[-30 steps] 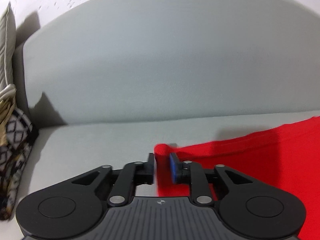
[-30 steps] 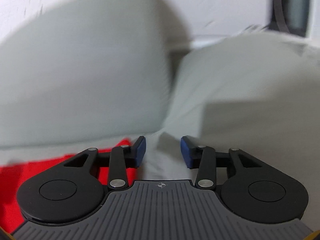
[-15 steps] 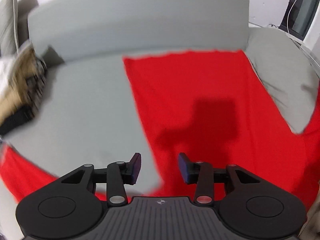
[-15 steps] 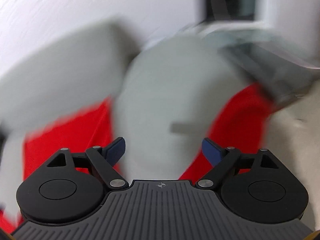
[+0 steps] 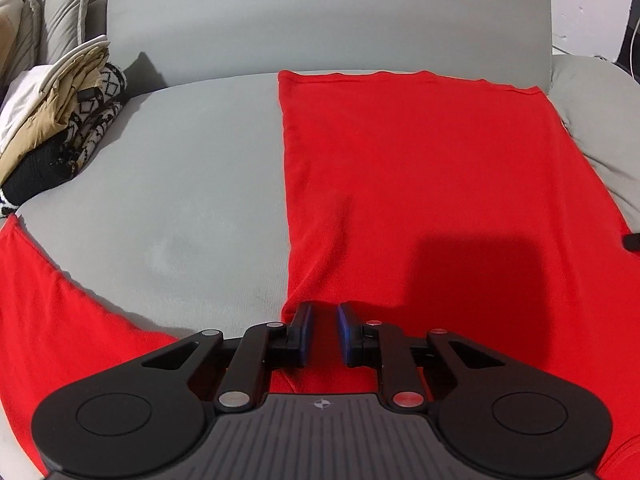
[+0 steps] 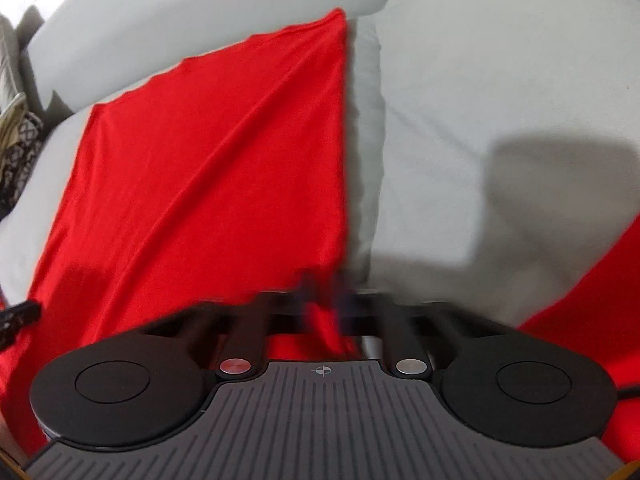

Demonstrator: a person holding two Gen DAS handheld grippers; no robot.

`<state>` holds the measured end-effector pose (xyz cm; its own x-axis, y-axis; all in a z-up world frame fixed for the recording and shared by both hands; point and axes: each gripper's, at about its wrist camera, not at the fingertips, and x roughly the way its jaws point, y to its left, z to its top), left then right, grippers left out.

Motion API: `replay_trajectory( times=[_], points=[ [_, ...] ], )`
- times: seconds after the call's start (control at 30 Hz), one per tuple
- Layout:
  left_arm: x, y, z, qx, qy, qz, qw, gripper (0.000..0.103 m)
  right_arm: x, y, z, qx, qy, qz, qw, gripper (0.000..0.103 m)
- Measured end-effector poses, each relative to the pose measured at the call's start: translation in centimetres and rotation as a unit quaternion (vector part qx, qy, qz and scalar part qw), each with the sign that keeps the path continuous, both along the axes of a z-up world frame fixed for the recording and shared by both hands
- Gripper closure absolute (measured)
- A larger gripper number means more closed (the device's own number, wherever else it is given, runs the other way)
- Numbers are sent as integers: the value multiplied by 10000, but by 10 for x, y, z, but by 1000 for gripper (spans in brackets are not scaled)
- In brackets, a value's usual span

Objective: Fold clothes

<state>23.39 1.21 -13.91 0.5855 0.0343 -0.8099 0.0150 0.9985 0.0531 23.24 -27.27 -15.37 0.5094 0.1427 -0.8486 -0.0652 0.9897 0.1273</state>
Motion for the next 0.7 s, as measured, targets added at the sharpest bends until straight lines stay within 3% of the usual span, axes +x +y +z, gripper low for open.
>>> replay_trajectory(
  times=[0.07, 0.17, 0.3, 0.33, 0.37, 0.43, 0.5, 0.6, 0.7],
  points=[
    [-3, -2, -1, 84, 4, 15, 10000, 85, -10, 0, 7, -651, -287, -242, 9972, 102],
    [-3, -3, -3, 185, 14, 12, 9998, 85, -12, -8, 0, -658, -57, -462, 9967, 102],
    [-3, -5, 0, 269, 46, -47, 9996, 85, -9, 0, 18, -837, 66, -765, 9935, 102],
    [-5, -5, 3, 316, 74, -100, 9994, 85, -14, 2, 23, -847, 61, -791, 9932, 94],
    [-8, -7, 8, 332, 120, -154, 9993, 85, -19, 3, 29, -857, 57, -817, 9929, 77],
    [-22, -9, 19, 68, 37, -272, 9996, 86, -38, 7, 42, -603, -176, -680, 9957, 63],
    [-34, -23, 25, -153, -151, -553, 9982, 86, -57, 15, 50, -291, -424, -345, 9981, 63],
    [-42, -59, 14, -120, -223, -1108, 9935, 86, -55, 40, 36, 103, -326, 343, 9988, 66],
    [-63, -82, 0, 324, -258, -1615, 9860, 94, -62, 50, 22, -404, 20, 633, 9972, 69]
  ],
)
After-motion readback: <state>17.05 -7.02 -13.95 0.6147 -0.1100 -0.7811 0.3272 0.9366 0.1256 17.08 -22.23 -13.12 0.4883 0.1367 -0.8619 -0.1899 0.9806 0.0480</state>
